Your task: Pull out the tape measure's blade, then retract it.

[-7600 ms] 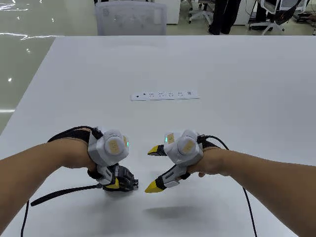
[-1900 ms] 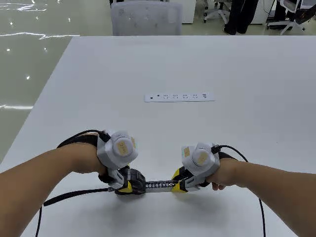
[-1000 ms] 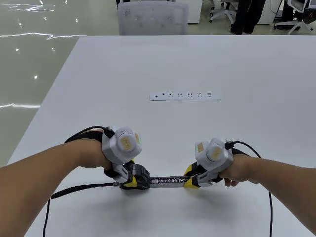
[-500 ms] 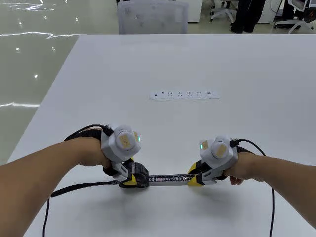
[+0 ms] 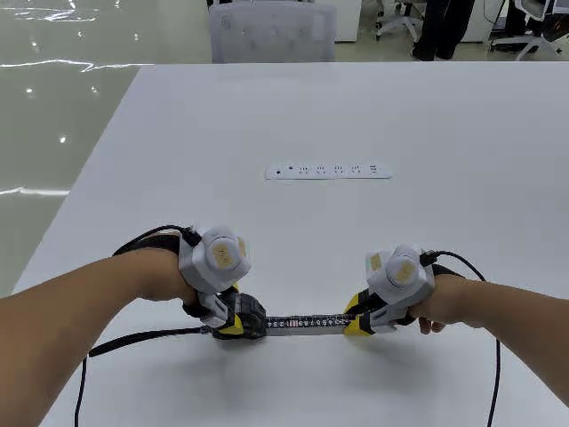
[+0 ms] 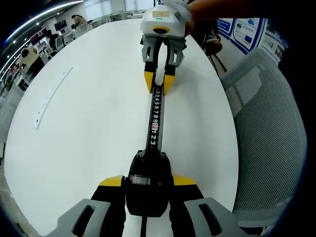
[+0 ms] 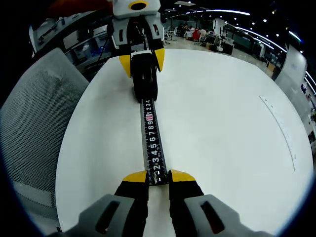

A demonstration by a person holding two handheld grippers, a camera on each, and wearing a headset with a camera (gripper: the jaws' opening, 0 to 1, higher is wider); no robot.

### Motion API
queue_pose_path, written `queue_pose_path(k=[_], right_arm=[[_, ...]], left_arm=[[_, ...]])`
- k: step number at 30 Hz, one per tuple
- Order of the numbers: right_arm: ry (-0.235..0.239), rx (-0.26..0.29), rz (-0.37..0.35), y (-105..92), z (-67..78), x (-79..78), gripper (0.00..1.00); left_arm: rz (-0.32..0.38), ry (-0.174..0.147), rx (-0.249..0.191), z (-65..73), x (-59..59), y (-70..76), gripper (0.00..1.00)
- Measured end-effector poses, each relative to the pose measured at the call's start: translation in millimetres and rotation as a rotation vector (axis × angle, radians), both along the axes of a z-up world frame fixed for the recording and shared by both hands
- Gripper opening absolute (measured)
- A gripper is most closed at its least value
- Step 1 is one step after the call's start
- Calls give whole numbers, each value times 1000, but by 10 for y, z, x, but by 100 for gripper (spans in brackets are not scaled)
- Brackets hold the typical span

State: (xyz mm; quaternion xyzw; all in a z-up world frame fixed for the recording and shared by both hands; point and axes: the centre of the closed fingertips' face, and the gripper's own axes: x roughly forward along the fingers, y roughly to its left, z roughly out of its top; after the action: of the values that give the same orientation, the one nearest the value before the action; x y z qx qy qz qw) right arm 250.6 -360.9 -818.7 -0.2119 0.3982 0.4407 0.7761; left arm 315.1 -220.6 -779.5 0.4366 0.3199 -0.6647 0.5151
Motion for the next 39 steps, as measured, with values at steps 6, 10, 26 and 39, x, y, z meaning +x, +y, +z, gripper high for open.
queue_pose_path(k=[6,10,26,39], right_arm=[[-1,2,-10,-27,-1,-17,13],[-4,7,-9,-34,-5,-25,14],[-3,7,-32,-125,-1,-80,14],[-1,-5,-44,-205,-15,-141,14]], left_arm=[[-3,-2,1,0,-5,-1,30],[-4,-3,-1,0,-2,2,30],[-9,-6,-2,-1,3,3,30],[-10,-6,0,0,-5,15,30]])
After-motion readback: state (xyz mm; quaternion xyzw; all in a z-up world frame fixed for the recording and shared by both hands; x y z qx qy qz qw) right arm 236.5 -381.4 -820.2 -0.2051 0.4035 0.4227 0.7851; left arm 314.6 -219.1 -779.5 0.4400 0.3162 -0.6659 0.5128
